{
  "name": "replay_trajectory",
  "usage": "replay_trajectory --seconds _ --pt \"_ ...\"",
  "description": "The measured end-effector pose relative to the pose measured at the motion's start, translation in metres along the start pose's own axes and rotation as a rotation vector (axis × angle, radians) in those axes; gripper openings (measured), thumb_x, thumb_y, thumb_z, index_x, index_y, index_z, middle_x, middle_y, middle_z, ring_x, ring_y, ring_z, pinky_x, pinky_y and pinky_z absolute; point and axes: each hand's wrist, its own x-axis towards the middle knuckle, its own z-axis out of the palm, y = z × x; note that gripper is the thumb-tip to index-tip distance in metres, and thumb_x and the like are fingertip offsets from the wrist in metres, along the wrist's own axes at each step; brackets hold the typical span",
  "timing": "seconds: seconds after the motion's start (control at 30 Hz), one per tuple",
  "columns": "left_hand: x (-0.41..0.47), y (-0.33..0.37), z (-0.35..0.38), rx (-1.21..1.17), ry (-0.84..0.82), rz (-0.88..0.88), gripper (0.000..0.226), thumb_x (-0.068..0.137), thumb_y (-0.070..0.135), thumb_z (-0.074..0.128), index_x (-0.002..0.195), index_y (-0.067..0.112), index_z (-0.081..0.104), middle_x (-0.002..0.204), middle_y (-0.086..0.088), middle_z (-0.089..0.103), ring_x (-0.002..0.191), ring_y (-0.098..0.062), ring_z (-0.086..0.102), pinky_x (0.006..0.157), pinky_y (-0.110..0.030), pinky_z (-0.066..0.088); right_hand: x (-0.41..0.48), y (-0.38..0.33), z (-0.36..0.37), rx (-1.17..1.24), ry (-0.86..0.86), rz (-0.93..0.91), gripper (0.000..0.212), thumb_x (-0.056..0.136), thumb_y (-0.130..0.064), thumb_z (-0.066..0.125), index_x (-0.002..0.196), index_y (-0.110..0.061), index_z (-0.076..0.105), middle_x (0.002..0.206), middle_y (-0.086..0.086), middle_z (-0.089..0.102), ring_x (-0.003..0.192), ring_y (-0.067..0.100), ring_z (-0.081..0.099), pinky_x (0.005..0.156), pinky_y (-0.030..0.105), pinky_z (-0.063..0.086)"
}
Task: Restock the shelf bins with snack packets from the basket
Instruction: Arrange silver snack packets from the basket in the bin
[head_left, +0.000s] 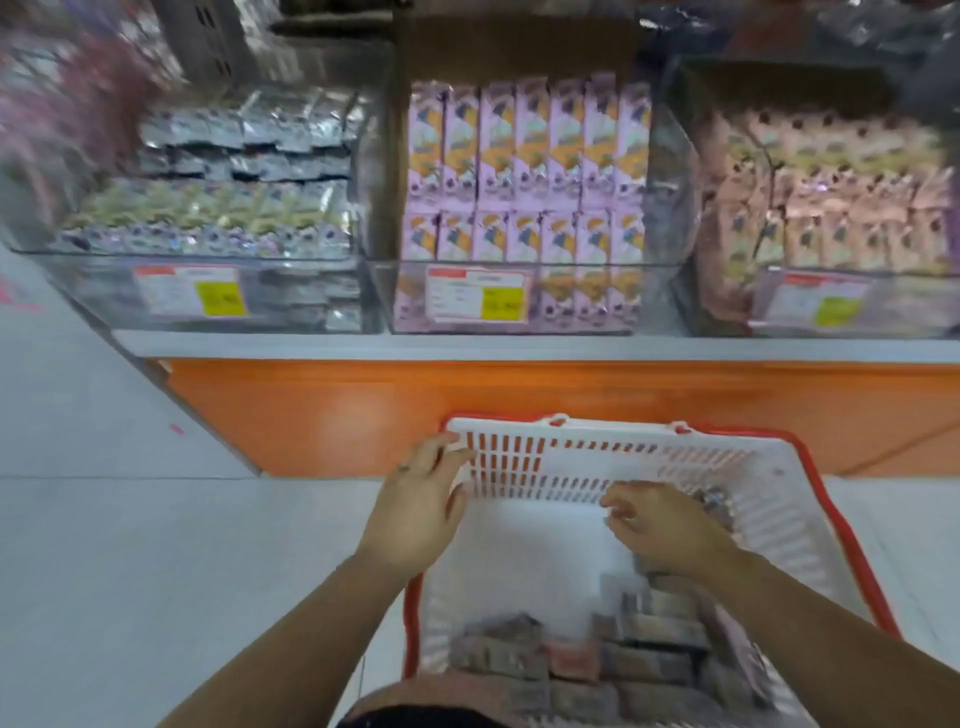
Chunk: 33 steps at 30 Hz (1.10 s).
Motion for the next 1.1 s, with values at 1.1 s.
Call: replay_trajectory --seconds 1.1 --pt "0.003 0.016 -0.035 -0.246 -0.374 -0.084 0.030 0.095 0.020 0.054 0.124 0.025 0.058 0.135 0.008 0.049 0.128 -0.007 0.040 0.104 -0.013 0.026 -0.021 -0.083 -0.078 0.337 -0.113 -0.198 0.034 0.076 -0.005 0.066 0.091 -0.032 0.052 0.100 -0.011 0.055 0.090 0.009 0.054 0.071 0.021 0.044"
